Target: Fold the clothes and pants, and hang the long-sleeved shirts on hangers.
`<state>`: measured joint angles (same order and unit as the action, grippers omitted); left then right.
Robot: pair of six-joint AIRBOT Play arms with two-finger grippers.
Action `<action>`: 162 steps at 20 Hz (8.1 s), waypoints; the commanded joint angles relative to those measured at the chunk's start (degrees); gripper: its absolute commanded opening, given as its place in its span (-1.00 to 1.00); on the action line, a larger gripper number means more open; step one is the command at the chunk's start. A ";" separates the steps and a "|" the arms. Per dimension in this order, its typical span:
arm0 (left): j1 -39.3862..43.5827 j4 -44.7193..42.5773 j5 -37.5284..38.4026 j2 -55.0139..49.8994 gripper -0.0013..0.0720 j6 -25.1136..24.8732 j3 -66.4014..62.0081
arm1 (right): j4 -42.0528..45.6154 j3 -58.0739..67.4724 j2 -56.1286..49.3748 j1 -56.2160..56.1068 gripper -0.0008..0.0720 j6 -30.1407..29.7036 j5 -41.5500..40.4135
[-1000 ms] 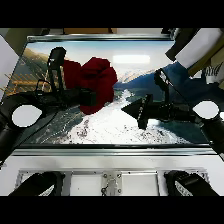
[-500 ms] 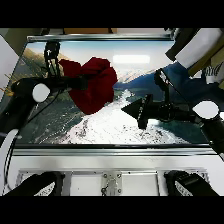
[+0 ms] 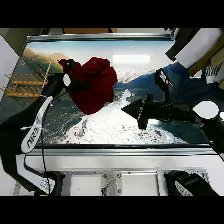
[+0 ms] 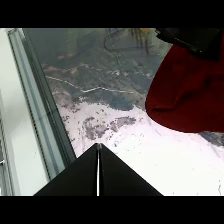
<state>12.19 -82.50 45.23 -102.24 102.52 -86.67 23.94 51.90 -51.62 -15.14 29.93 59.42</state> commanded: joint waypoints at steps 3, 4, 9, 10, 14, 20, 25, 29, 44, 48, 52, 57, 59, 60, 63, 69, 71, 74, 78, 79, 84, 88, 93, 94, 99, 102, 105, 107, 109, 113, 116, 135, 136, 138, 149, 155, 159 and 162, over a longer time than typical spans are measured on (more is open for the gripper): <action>0.81 2.58 5.03 -10.93 1.00 -0.28 -9.29 | 0.00 -0.02 0.00 -0.07 -0.90 0.02 0.00; 0.79 2.56 7.54 -12.04 0.87 0.24 -11.02 | 0.00 -0.02 -0.02 -0.04 -0.90 0.00 0.00; 0.35 2.86 19.67 -11.56 -0.90 -0.61 -21.35 | -3.72 -0.04 -0.09 -0.07 -0.90 0.02 -0.02; 0.46 3.21 20.90 -10.05 -0.90 -1.73 -24.13 | -6.23 -0.02 -0.09 -0.07 -0.90 0.02 0.02; 3.34 3.21 21.68 1.14 -0.90 -4.39 -34.18 | -12.37 -0.02 0.15 -0.04 -0.91 0.04 0.17; 13.70 5.99 6.08 29.40 -0.90 -4.68 -24.15 | 19.19 5.77 4.15 9.05 -0.91 24.55 -8.46; 21.35 -2.60 7.41 40.46 -0.90 -2.91 -15.91 | 38.99 7.93 9.77 18.29 -0.91 44.41 -5.66; 15.21 -7.45 17.03 43.10 -0.90 5.35 0.72 | 39.26 7.87 8.90 19.26 -0.91 44.48 4.15; 0.94 4.50 14.95 31.78 -0.90 5.95 28.48 | 39.43 5.66 -21.86 -12.35 0.60 50.99 -14.58; -0.31 4.46 14.43 34.80 -0.90 5.25 28.48 | 40.83 18.25 -33.57 -15.98 0.55 51.80 -12.55; -0.31 4.46 14.58 35.15 -0.90 5.27 28.50 | 53.77 29.18 -41.53 -20.44 0.55 58.40 -8.48; -0.26 4.50 14.69 35.15 -0.90 5.27 28.50 | 65.55 33.07 -45.53 -22.32 0.55 72.57 -9.94; -0.26 4.52 14.71 35.15 -0.90 5.27 28.52 | 69.48 33.07 -47.10 -22.29 0.51 76.65 -9.88; -0.26 4.50 14.71 35.15 -0.90 5.27 28.52 | 70.62 33.07 -47.87 -22.25 0.14 77.35 -9.94; -0.26 4.52 14.73 35.15 -0.90 5.27 28.55 | 70.55 33.07 -49.33 -22.16 -0.02 78.44 -11.39; -0.33 4.07 15.85 35.15 -0.90 5.27 28.52 | 71.06 33.07 -48.50 -22.03 -0.90 75.36 -7.37; -0.57 4.09 17.25 35.39 -0.90 4.85 28.48 | 71.45 33.05 -46.90 -22.01 -0.92 71.69 -2.97; -2.16 4.11 21.86 39.60 -0.90 2.82 28.48 | 71.41 31.58 -39.76 -22.12 -0.92 63.89 9.73; -2.80 5.01 37.13 51.39 -0.90 2.25 28.63 | 70.73 25.20 -21.16 -22.21 -0.92 62.25 29.53; -2.23 6.14 41.20 54.51 -0.90 2.27 28.63 | 70.75 24.06 -16.74 -22.21 -0.92 62.49 32.63; 6.99 8.35 41.55 62.27 -0.91 5.09 28.63 | 66.79 23.26 -3.58 -22.14 -0.92 68.89 37.94; 8.66 1.70 28.30 50.21 -0.90 3.52 28.55 | 64.52 23.26 -7.10 -22.10 -0.92 69.40 32.98; -0.52 7.63 22.58 26.84 0.96 2.73 14.69 | 64.50 23.28 -16.20 -15.98 -0.92 71.91 16.98; -1.51 10.23 24.04 24.24 0.96 2.69 11.37 | 64.46 23.28 -17.31 -13.97 -0.92 73.48 14.62; 8.79 11.32 19.69 26.32 0.96 2.75 10.27 | 64.26 23.28 -18.78 -8.37 -0.92 78.38 11.28; 23.50 4.20 12.85 28.98 0.96 7.23 15.52 | 64.28 23.28 -18.78 -8.28 -0.92 78.62 11.26; 37.16 -8.81 10.45 29.00 0.96 18.27 19.32 | 64.24 23.28 -18.75 -8.28 -0.92 78.60 11.28; 42.75 -16.24 9.16 27.96 0.96 24.09 20.35 | 64.24 23.28 -18.78 -8.28 -0.92 78.60 11.26; 45.46 -21.09 9.27 24.70 0.96 26.40 19.06 | 63.39 23.28 -18.75 -8.31 -0.92 78.58 11.32; 43.78 -21.55 14.91 16.31 0.95 26.36 13.84 | 62.29 23.28 -18.75 -8.31 -0.92 78.55 11.43; 40.76 -24.22 21.46 13.00 0.65 26.43 11.80 | 62.34 23.28 -18.75 -8.33 -0.91 78.53 11.87; 26.67 -19.85 15.45 42.71 -0.90 17.86 -12.48 | 62.29 46.01 -11.85 -8.41 -0.92 65.81 13.44; 28.24 -19.26 13.00 44.98 -0.90 17.84 -15.82 | 61.57 50.66 -9.94 -8.41 -0.92 65.83 12.96; 32.52 -19.45 6.23 48.94 -0.90 17.81 -19.58 | 59.34 57.40 -5.90 -8.41 -0.92 65.79 10.86; 46.18 -19.98 -3.67 42.77 -0.90 8.68 -35.32 | 51.49 60.30 5.20 -8.41 -0.92 64.87 -0.61; 25.64 -18.58 10.14 42.86 -0.90 21.16 -20.65 | 60.50 60.30 -3.65 -8.39 -0.92 71.45 11.37; 16.06 -2.14 25.97 38.23 -0.90 13.11 -10.54 | 62.90 59.84 -14.71 -8.41 -0.92 68.11 31.17; 16.59 -0.44 30.97 36.70 -0.90 9.25 1.27 | 65.64 50.42 -17.35 -9.64 -0.92 67.43 37.77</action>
<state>30.61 -88.16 67.72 -63.92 115.96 -94.89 86.67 108.44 -65.47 -23.94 98.50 86.91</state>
